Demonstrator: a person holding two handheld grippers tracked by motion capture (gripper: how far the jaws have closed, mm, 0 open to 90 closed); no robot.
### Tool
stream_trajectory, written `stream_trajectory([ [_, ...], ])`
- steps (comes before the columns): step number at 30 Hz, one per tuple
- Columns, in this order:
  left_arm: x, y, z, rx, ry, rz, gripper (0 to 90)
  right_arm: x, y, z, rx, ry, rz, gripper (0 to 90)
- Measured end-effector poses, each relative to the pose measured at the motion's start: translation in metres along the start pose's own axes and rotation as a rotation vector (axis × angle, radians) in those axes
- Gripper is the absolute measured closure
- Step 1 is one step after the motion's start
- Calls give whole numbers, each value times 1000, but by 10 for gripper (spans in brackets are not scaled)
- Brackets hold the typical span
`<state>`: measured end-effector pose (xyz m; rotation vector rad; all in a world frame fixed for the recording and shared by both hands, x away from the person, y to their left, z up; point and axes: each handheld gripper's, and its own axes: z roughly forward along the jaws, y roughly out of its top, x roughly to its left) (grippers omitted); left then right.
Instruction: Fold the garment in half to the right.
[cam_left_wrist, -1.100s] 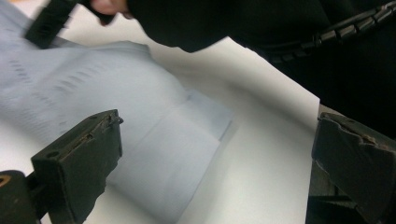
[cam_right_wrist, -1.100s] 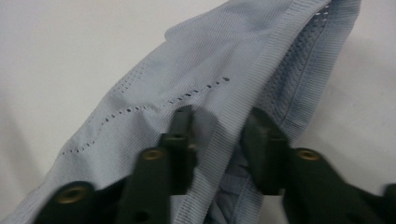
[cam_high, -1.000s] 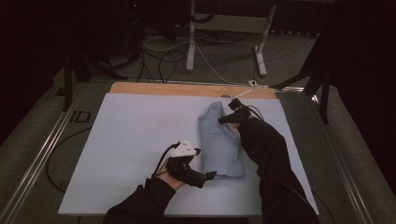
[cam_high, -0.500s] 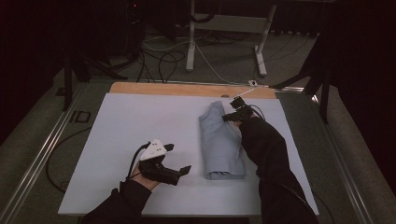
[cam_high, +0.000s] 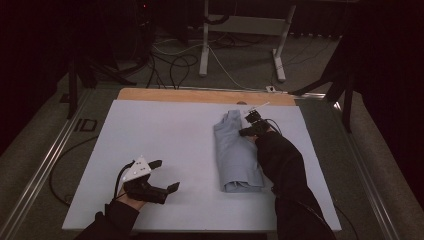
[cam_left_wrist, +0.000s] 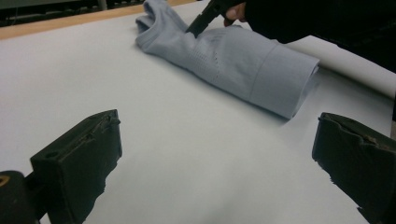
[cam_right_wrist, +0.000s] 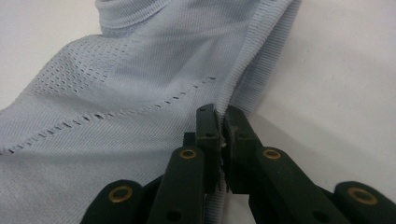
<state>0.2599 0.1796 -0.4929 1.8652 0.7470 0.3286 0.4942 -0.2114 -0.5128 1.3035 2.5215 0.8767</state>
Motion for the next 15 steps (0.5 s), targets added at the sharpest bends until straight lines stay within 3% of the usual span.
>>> stream_trajectory([
  [8, 9, -21, -15, -23, 28, -14, 16, 4, 1, 0, -3, -28, -18, 843],
  [15, 12, -29, -26, -24, 37, 15, 16, 10, 5, -9, -43, -14, -26, 610],
])
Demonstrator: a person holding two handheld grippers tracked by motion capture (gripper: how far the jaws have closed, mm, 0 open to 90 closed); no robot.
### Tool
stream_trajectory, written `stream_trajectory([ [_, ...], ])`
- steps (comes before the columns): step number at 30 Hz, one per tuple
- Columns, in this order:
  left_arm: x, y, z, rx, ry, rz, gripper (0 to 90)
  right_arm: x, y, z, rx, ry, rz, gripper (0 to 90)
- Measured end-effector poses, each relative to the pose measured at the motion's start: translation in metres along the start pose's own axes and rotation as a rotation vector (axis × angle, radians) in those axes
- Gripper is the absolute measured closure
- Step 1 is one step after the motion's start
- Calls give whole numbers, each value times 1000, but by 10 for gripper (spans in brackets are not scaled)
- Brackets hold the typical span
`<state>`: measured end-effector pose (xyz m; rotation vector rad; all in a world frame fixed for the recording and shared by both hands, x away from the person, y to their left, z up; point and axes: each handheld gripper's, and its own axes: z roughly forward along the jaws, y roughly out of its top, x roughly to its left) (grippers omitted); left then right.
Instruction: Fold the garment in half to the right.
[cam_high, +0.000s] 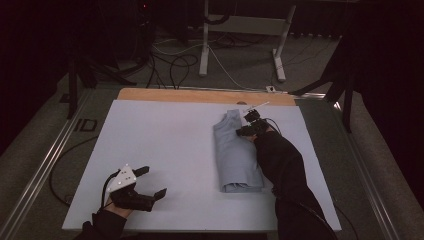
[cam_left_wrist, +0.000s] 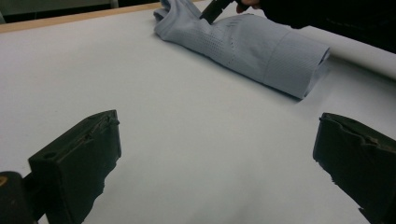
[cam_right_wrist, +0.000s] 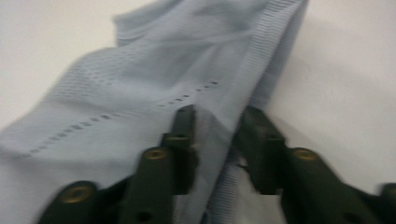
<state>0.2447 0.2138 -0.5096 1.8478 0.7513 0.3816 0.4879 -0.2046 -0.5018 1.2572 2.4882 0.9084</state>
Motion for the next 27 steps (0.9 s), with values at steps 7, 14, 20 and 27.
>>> stream_trajectory([
  [7, 5, -5, -10, -13, 19, -10, 16, 16, 9, -25, -70, 16, -48, 478],
  [14, 8, -10, -13, -5, 29, -10, 16, 46, 1, -55, -137, 67, -100, 621],
  [20, 11, -11, -16, -4, 39, -14, 16, 73, -26, -69, -162, 120, -134, 752],
  [27, 16, -13, -23, 0, 57, -28, 16, 103, -58, -81, -149, 198, -218, 896],
])
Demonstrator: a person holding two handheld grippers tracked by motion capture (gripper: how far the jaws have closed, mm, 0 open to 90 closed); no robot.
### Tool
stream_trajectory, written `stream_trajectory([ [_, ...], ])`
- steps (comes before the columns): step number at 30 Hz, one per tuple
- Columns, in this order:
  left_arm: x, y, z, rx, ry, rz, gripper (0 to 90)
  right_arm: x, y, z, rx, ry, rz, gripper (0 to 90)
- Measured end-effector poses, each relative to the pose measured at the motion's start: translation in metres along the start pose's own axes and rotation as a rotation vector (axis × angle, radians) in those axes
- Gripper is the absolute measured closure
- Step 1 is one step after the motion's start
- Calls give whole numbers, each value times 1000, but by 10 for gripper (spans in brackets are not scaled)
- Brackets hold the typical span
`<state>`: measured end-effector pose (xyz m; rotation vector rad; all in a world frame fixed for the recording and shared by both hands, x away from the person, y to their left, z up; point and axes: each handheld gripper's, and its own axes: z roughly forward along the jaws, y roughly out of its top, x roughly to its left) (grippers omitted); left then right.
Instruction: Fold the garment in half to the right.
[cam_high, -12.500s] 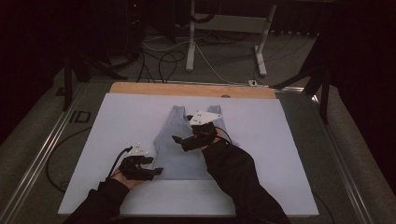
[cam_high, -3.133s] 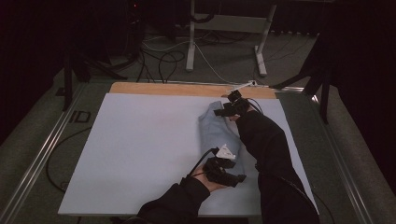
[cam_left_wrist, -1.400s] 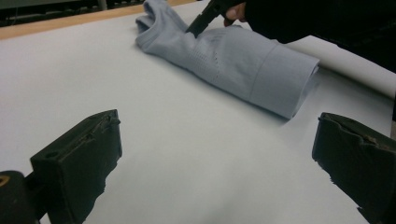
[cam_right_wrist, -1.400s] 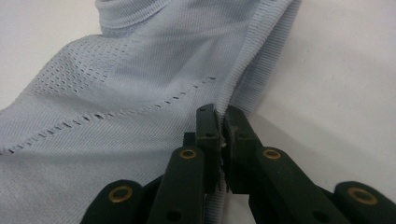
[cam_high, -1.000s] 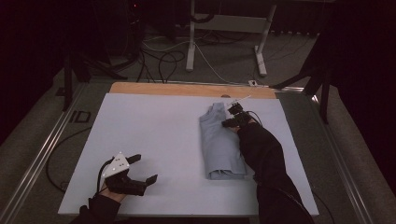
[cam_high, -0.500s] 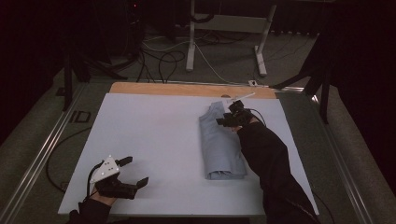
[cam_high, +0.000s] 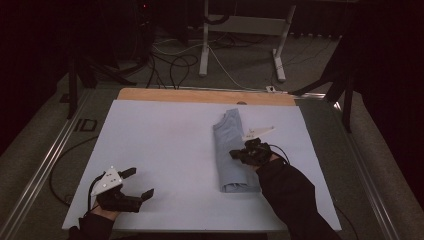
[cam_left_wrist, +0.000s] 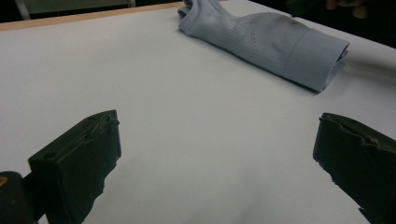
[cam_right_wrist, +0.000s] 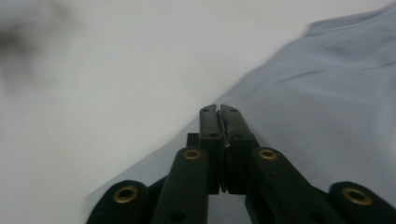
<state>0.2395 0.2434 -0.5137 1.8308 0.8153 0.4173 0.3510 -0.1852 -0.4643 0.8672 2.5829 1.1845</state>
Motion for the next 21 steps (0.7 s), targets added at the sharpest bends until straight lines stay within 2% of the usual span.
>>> stream_trajectory([
  [5, 3, -4, -2, 9, 5, -19, 16, 21, -14, 3, 10, 68, -41, 899],
  [7, 3, -6, -2, 7, 9, -23, 16, 26, -19, 8, 29, 70, -55, 900],
  [13, 5, -7, -3, 0, 12, -32, 16, 29, -34, 23, 75, 97, -50, 900],
  [15, 5, -8, -3, -4, 10, -34, 16, 32, -39, 26, 94, 81, -64, 900],
  [17, 5, -8, -2, 1, 11, -34, 16, 31, -43, 29, 99, 86, -55, 900],
  [19, 5, -8, -2, 0, 7, -31, 16, 32, -48, 34, 128, 86, -57, 900],
  [21, 4, -8, -1, 1, 8, -27, 16, 32, -52, 36, 99, 111, -35, 900],
])
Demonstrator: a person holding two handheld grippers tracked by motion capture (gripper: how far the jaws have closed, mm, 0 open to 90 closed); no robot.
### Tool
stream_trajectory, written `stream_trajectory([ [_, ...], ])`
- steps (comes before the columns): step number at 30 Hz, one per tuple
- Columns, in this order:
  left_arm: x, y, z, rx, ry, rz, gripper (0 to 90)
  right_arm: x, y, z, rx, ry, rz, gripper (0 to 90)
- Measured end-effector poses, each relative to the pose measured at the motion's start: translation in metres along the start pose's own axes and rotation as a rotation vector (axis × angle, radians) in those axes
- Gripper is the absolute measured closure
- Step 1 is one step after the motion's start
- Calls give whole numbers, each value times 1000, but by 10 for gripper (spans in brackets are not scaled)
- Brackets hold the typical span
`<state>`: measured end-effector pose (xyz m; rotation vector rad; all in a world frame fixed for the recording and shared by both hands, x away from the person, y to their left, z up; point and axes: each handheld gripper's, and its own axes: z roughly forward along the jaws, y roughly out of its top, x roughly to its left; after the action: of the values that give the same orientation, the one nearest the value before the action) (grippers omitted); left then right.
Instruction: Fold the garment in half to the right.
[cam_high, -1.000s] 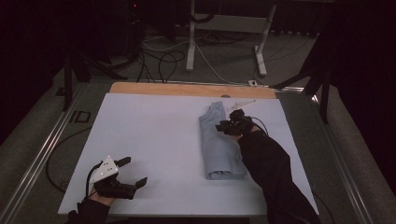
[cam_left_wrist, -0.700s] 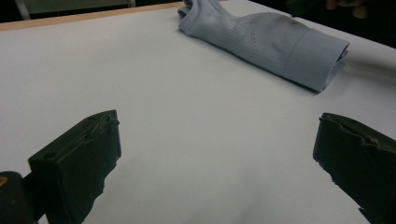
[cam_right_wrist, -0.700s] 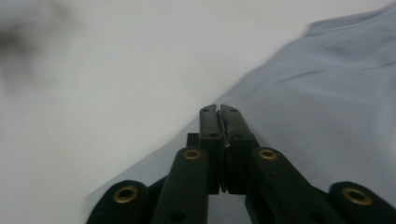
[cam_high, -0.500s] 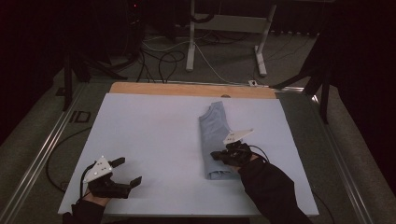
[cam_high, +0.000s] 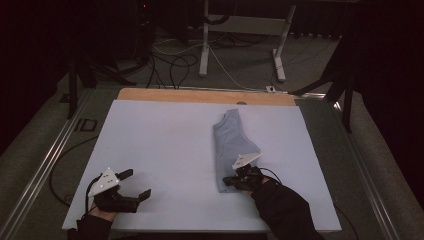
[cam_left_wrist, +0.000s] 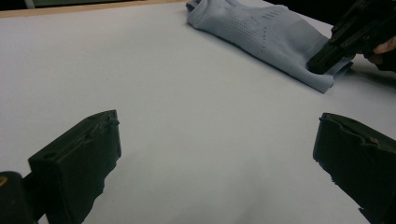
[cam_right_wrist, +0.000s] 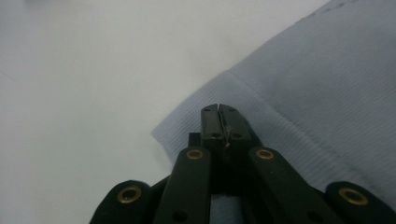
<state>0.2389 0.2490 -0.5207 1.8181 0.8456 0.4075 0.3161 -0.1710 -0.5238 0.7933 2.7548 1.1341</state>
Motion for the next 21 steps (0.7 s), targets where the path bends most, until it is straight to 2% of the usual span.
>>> stream_trajectory([
  [6, 0, 2, 0, -12, 2, 2, 16, 2, -1, 4, -21, 19, 12, 900],
  [9, 0, 2, -1, -14, 4, 2, 16, 6, -1, 13, -30, 69, 14, 900],
  [12, 1, 2, -1, -14, 5, 0, 16, 13, 5, 15, 3, 29, -38, 900],
  [14, 1, 1, -1, -11, 4, 1, 16, 12, 3, 15, -6, 31, -35, 900],
  [16, 1, 1, 0, -7, 1, -1, 16, 11, 2, 14, -14, 43, -7, 900],
  [18, 0, 1, 1, -8, 1, -2, 16, 11, 2, 14, -13, 44, -13, 900],
  [21, 0, 2, 0, -9, 1, 6, 16, 8, 1, 14, -22, 59, 4, 900],
])
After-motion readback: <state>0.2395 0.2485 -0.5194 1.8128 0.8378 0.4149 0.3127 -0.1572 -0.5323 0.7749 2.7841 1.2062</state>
